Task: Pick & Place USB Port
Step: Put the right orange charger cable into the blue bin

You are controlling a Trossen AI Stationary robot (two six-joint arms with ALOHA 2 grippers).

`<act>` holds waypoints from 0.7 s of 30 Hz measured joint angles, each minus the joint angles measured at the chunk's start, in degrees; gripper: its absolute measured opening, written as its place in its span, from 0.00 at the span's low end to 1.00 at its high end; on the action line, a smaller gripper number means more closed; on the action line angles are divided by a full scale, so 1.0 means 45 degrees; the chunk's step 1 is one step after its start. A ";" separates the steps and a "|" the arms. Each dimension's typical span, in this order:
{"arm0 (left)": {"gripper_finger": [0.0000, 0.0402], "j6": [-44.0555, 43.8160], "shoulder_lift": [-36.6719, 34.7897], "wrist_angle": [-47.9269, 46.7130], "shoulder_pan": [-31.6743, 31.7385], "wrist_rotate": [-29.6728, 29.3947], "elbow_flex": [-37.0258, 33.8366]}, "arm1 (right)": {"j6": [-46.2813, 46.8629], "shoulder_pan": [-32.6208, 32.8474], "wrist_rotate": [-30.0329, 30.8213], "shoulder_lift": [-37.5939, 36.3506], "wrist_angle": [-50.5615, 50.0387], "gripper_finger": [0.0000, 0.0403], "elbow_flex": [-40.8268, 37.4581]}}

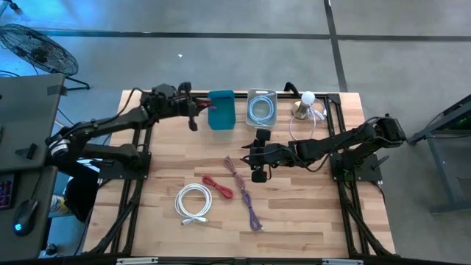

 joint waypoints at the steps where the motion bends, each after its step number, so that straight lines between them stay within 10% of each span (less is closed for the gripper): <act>1: 0.06 -0.0001 0.0000 -0.0040 0.0098 0.0192 0.0000 | 0.0027 0.0000 -0.0010 0.0000 0.0000 0.48 0.0000; 21: 0.08 -0.0258 0.2630 0.1910 0.0540 0.0966 0.0010 | 0.0071 -0.0005 -0.0199 0.0000 0.0243 0.46 0.0000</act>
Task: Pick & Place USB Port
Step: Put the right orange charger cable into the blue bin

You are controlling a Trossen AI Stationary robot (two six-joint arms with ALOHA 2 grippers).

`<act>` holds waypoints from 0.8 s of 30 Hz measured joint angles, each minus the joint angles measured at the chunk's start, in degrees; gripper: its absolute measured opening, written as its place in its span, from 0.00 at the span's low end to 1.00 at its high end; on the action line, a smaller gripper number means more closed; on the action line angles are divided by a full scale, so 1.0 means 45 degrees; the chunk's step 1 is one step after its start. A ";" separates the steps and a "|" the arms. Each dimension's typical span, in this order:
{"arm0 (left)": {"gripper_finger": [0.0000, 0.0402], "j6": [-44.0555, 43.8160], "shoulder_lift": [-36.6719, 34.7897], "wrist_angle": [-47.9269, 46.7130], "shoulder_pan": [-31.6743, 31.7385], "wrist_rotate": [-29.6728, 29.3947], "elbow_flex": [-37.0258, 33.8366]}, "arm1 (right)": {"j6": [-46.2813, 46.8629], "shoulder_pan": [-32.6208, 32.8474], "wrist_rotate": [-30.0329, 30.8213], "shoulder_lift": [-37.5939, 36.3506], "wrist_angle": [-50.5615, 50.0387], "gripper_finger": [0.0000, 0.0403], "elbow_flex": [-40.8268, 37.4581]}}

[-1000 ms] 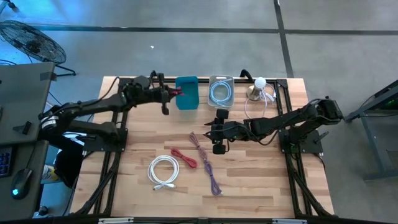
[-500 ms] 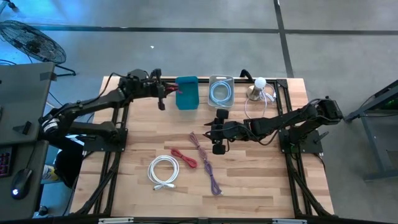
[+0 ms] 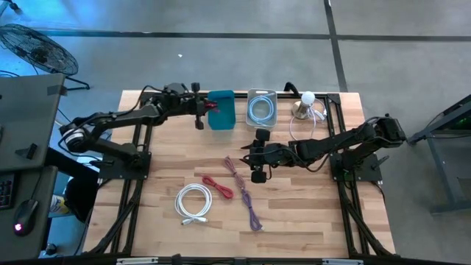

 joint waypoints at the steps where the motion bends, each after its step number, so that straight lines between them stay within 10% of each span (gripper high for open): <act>1: 0.09 0.0010 0.0066 0.0073 -0.0002 -0.0161 0.0000 | 0.0030 0.0003 -0.0043 0.0000 0.0000 0.46 0.0000; 24: 0.11 0.0230 0.0090 -0.0408 -0.0002 -0.1256 0.0000 | 0.0047 0.0003 -0.0170 0.0000 0.0037 0.44 0.0000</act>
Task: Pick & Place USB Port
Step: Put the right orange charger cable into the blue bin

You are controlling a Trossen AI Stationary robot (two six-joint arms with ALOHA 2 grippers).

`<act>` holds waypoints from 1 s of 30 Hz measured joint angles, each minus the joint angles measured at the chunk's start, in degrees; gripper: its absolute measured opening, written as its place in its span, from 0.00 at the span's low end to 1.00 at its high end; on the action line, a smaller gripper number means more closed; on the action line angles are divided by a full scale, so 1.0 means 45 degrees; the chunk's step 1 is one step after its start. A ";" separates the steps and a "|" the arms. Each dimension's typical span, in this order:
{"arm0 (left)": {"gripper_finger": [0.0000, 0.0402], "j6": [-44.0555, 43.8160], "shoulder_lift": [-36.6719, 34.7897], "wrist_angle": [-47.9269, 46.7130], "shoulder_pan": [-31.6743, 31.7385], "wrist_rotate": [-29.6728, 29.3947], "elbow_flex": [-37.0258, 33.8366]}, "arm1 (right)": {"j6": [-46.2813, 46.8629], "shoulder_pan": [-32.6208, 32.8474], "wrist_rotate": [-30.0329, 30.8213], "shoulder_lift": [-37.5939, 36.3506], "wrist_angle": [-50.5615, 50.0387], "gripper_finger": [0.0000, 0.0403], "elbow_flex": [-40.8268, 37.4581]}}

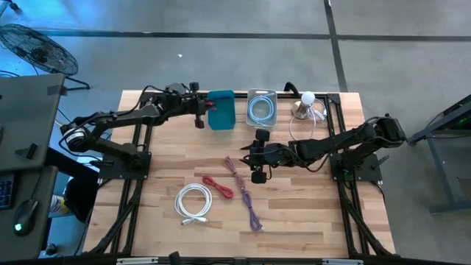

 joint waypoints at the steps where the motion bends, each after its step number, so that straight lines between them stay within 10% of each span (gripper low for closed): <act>1: 0.11 0.0070 0.0000 -0.0058 0.0000 -0.0054 0.0000 | -0.0002 0.0002 0.0000 0.0000 0.0002 0.44 0.0000; 30: 0.48 -0.0350 0.1235 0.0795 -0.0608 -0.0138 0.0807 | 0.0206 0.0002 -0.0341 0.0000 0.0002 0.42 0.0000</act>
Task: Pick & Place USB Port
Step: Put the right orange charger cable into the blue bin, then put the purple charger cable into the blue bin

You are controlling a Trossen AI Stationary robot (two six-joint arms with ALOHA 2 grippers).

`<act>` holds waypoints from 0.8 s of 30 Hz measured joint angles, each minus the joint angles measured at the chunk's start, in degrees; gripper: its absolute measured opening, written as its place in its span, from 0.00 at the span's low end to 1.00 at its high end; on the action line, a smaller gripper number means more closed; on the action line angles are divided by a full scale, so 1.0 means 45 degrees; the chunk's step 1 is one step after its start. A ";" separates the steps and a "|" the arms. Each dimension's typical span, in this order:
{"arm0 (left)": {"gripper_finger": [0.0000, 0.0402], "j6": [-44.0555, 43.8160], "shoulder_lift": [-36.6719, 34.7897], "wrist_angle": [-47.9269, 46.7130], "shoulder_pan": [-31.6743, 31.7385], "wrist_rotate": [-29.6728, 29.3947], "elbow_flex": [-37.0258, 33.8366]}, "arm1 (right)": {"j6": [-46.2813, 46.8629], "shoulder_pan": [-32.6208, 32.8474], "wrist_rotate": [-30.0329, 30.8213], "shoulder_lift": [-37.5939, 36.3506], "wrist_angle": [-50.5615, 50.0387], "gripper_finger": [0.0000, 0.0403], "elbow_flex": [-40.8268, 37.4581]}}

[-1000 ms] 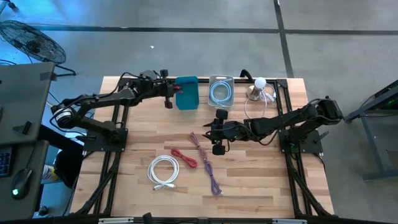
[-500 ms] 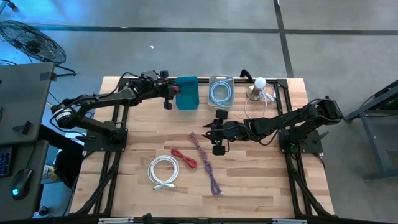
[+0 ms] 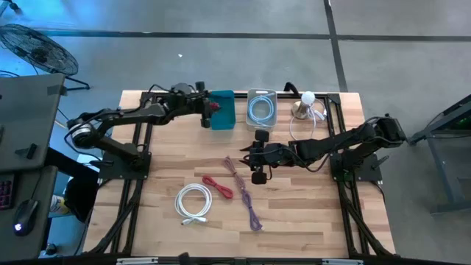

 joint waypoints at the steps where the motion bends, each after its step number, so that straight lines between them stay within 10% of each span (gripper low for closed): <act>1: 0.48 0.0000 0.0339 -0.0037 -0.0016 -0.0040 0.0158 | 0.0029 0.0000 -0.0009 0.0000 0.0005 0.42 0.0000; 19: 0.47 -0.0306 0.2582 -0.0432 0.0011 0.0188 0.1349 | 0.0174 0.0022 -0.0387 0.0000 -0.0100 0.40 -0.0020; 24: 0.47 -0.0954 0.2570 -0.0942 0.0011 0.2010 0.1349 | 0.0226 0.0024 -0.0629 0.0000 -0.0194 0.40 -0.0022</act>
